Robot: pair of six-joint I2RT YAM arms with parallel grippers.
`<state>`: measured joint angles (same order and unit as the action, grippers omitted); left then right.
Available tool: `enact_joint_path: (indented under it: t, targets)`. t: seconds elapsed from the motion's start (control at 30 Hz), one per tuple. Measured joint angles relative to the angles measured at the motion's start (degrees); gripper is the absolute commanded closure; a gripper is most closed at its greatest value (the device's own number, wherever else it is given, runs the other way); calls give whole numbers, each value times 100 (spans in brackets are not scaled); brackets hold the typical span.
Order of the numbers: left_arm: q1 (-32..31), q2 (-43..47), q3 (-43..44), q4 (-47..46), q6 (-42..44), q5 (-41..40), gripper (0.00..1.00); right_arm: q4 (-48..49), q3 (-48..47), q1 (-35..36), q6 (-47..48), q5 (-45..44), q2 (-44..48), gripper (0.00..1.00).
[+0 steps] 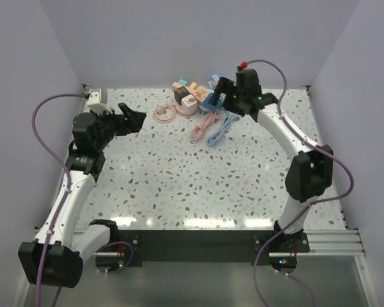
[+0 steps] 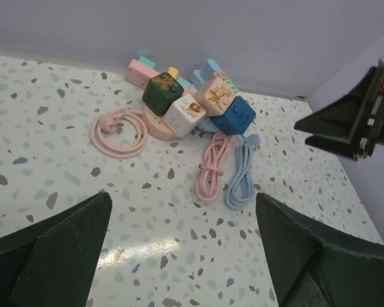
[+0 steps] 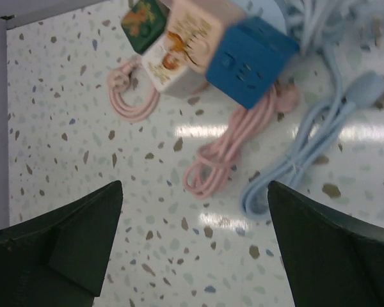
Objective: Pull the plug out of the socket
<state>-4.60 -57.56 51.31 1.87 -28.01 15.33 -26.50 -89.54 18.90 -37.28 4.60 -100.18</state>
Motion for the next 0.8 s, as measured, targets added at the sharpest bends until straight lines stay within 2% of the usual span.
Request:
enact_joint_path:
  t: [0.13, 0.27, 0.4, 0.6, 0.8]
  targets:
    - [0, 133, -195, 50, -7, 13, 0, 0, -1934, 824, 1646, -1150, -1174, 1]
    - [0, 264, -415, 90, -4, 11, 0, 90, -2120, 1353, 3353, -2096, -1631, 1]
    - [2, 284, -476, 166, -2, 9, 0, 275, -1784, 1368, 4503, -2634, -1985, 1]
    - [2, 284, -483, 249, 9, 0, 0, 332, -2205, 1106, 5390, -2916, -2730, 1]
    - [2, 284, -496, 352, 24, -66, 0, 295, -2758, 872, 5646, -2424, -3128, 1]
